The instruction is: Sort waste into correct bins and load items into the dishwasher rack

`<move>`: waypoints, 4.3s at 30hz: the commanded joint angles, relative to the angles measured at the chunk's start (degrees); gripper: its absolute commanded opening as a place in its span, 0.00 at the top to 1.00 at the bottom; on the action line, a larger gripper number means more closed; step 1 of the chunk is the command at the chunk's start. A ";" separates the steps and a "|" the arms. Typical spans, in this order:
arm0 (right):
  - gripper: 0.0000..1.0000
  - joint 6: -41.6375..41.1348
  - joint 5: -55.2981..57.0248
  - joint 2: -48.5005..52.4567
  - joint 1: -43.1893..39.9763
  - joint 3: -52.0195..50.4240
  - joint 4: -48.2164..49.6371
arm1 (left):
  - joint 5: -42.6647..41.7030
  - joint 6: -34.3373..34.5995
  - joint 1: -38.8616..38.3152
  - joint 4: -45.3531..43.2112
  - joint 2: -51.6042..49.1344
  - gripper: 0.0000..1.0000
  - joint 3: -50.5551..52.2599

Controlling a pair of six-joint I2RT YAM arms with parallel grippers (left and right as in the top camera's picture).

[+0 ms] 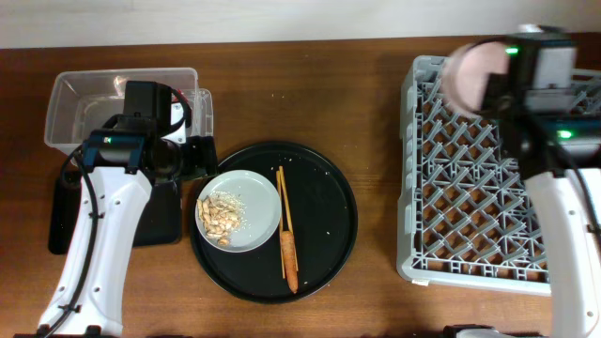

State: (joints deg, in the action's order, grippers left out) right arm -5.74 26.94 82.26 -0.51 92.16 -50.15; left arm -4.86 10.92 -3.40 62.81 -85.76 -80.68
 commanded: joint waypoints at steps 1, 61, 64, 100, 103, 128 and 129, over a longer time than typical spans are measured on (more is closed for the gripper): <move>0.96 0.74 18.86 1.84 -8.07 0.00 2.03 | 0.22 -0.52 0.31 -0.15 0.37 0.18 0.07; 0.13 -18.82 -35.30 7.37 33.79 -21.97 -9.73 | -2.56 -0.22 0.07 6.80 0.37 0.06 0.52; 0.13 -18.84 -34.80 7.37 31.74 -21.97 -9.81 | -2.69 2.58 -5.77 6.34 0.37 0.06 5.51; 0.11 -10.99 -33.81 6.88 14.36 -19.89 -20.13 | 4.90 25.31 -36.48 -15.47 -14.80 0.50 23.39; 0.11 -10.99 -33.81 6.88 14.36 -19.89 -20.15 | 4.94 25.31 -36.57 -15.50 -14.80 0.65 23.39; 0.11 -10.99 -33.81 6.88 14.36 -19.89 -19.47 | 18.18 15.06 2.78 -5.86 2.82 0.79 10.67; 0.11 -10.99 -33.81 6.88 14.36 -19.89 -19.54 | 18.18 15.08 9.86 -9.49 2.69 0.79 10.67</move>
State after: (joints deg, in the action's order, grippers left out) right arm -16.67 -7.38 89.97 14.22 71.05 -69.84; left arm 12.32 27.20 -3.22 57.78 -83.61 -69.23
